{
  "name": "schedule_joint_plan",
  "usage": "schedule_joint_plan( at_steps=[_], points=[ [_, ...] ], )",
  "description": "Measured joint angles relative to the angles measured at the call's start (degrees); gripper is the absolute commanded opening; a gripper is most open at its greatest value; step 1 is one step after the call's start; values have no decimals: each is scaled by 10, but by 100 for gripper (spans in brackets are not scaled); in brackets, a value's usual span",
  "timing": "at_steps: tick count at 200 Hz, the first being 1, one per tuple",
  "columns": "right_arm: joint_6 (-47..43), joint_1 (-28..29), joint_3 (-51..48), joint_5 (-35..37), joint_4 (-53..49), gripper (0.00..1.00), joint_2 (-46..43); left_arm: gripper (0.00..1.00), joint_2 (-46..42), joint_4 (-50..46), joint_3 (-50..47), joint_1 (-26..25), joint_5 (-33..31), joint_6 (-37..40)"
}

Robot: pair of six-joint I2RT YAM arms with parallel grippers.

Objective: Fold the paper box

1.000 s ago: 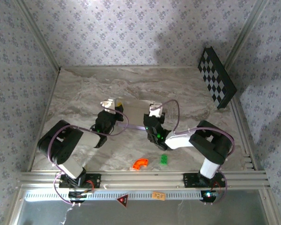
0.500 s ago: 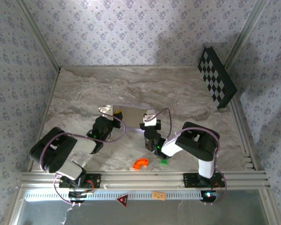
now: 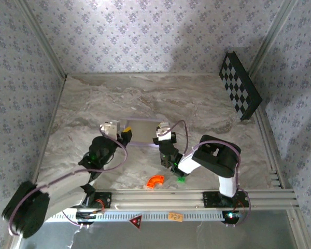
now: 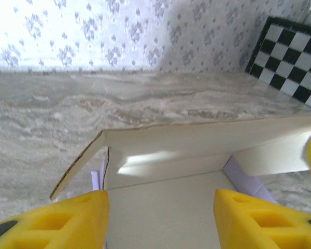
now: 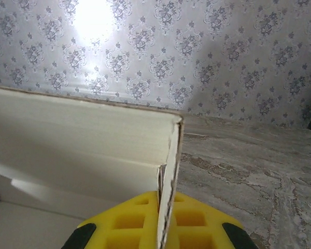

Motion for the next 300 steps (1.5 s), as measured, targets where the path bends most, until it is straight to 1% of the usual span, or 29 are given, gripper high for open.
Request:
schedule_joint_plan(
  at_steps=[22,35,48,65,91,128,155,178,202,221,246,256,285,300],
  points=[
    [-6,-6,-1,-8,2,0,0,60,-90,-63,1,-1,-1,17],
    [-10,-10,-2,-14,4,0,0,60,-129,-96,5,-1,-2,27],
    [-16,-15,-5,-23,6,0,0,60,-150,-129,15,0,-3,34],
    [-24,-25,-8,-37,10,1,0,60,-152,-174,45,2,-3,44],
    [-43,-49,-13,-66,15,3,-2,60,-110,-239,126,9,3,55],
    [-67,-82,-16,-102,15,4,-4,60,-12,-325,264,10,41,70],
    [-69,-90,-19,-115,17,10,-6,60,64,-392,365,14,71,79],
    [-69,-88,-25,-120,14,17,-7,59,127,-431,427,28,109,82],
    [-67,-81,-35,-119,0,24,-7,59,185,-453,450,48,151,81],
    [-63,-70,-46,-118,-13,31,-13,59,218,-472,452,60,175,77],
    [-56,-51,-75,-109,-22,43,-43,59,231,-489,452,70,195,70],
    [-52,-44,-89,-102,-26,46,-60,59,231,-490,452,71,202,67],
    [-38,-38,-132,-75,-53,47,-119,59,231,-490,452,72,217,56],
    [-16,-46,-149,-64,-97,46,-168,59,231,-486,449,72,225,51]
  ],
)
